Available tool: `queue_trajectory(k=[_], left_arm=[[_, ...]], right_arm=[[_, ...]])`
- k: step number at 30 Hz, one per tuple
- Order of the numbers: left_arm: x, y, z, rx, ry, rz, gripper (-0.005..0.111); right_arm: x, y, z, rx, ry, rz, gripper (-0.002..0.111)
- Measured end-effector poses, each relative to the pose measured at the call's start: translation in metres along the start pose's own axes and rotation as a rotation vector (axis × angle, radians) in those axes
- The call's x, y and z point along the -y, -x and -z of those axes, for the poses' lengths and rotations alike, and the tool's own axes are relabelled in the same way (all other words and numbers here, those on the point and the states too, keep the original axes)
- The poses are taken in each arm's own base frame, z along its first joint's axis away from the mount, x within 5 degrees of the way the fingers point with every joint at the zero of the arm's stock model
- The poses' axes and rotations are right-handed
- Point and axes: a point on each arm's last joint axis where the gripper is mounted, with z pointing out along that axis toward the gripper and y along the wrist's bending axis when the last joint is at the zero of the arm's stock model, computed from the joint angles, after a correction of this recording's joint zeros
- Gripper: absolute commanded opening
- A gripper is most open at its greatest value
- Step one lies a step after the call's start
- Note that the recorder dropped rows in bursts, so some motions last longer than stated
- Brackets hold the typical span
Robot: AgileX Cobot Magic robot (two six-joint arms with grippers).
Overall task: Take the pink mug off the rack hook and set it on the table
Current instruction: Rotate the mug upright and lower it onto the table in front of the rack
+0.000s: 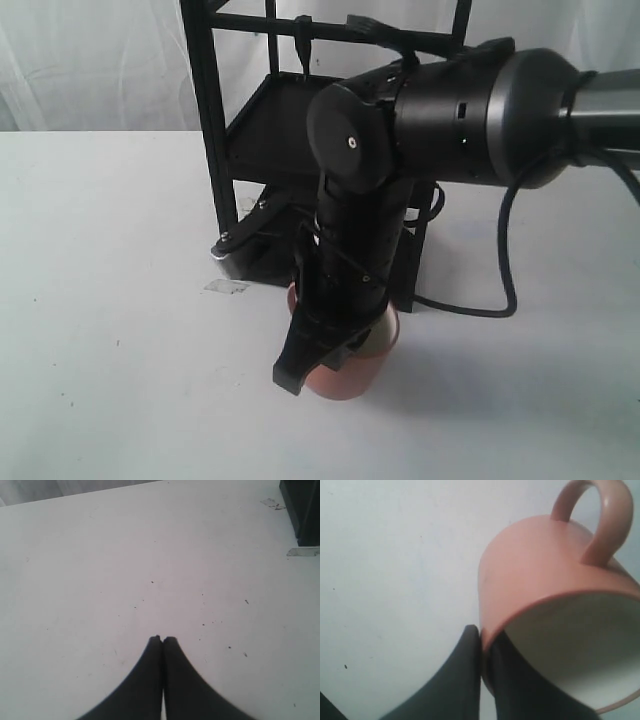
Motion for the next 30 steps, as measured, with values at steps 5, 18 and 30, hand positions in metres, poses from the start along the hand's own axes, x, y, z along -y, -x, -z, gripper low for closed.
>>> queue_trajectory(k=[5,18,30], left_arm=[[0.000,0.000,0.000,0.000,0.000,0.000,0.000],[0.000,0.000,0.000,0.000,0.000,0.000,0.000],[0.000,0.000,0.000,0.000,0.000,0.000,0.000]], right_arm=[[0.001,0.001,-0.009,-0.023,0.005,-0.001,0.000],[0.004,0.008,-0.014,0.024,-0.011,-0.002,0.009],[0.004,0.010,-0.014,0.041,-0.016,-0.002,0.032]])
